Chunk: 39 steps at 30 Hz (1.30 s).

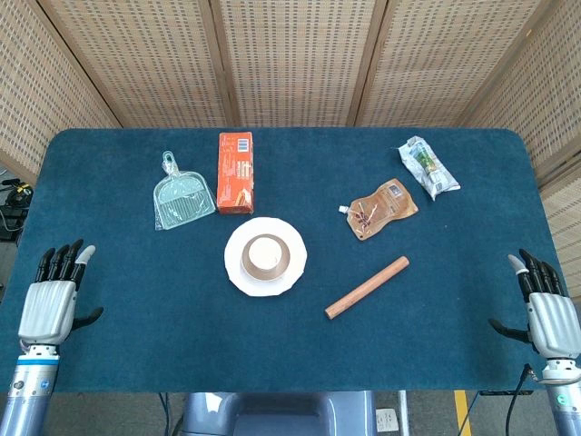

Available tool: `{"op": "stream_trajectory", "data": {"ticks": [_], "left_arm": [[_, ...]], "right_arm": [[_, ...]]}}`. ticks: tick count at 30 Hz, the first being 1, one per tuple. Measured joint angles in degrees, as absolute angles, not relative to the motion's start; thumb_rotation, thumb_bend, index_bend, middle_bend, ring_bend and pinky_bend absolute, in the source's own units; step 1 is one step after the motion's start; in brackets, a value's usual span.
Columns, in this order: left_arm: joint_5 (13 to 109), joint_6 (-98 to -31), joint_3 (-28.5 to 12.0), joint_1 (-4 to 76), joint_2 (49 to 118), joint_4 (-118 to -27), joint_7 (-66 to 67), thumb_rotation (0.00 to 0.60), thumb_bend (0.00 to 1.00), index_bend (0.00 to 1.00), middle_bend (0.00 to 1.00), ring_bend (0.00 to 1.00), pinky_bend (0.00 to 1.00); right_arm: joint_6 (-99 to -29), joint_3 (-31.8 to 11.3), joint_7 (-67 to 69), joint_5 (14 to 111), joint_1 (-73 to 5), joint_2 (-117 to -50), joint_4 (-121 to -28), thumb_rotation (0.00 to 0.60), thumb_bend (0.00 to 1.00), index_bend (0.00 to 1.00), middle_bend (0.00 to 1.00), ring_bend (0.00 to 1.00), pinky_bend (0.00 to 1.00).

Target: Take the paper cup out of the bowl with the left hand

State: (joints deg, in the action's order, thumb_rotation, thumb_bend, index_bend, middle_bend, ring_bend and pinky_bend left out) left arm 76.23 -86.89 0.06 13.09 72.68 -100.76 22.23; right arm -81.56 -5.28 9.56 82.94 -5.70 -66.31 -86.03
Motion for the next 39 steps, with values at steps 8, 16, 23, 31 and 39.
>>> {"op": "stream_trajectory", "data": {"ticks": [8,16,23,31,39], "left_arm": [[72.6,-76.5,-7.4,23.0,71.9,-105.1,30.6,0.6,0.08,0.0,0.0,0.0,0.0],[57.6,-58.7,-15.0,38.2,72.0,-105.3,36.5,0.6,0.09,0.11,0.0,0.0,0.0],[44.3,-48.7,-16.6,51.1,76.3,-98.8,41.8,0.6,0.1,0.12,0.0,0.0,0.0],[34.0,-45.4,-13.7,61.2,83.1,-91.5,46.8,0.6,0.1,0.14,0.0,0.0,0.0],[29.9,-45.3,-11.2,66.0,86.5,-88.7,47.8,0.6,0.1,0.18,0.0,0.0,0.0]], "right_arm": [[-80.2,-6.9,10.6,80.2,-6.4,-66.5,-84.5,0.6,0.13,0.0,0.0,0.0,0.0],[-78.5,-7.4,11.2,78.7,-7.0,-67.4,-81.9,0.6,0.13,0.0,0.0,0.0,0.0],[-77.3,-8.3,12.8,76.7,-7.2,-68.0,-79.6,0.6,0.13,0.0,0.0,0.0,0.0],[-78.5,-8.8,14.1,76.6,-6.6,-68.1,-78.6,0.6,0.13,0.0,0.0,0.0,0.0],[-78.8,-9.0,15.0,76.5,-6.3,-67.7,-78.5,0.6,0.13,0.0,0.0,0.0,0.0]]}}
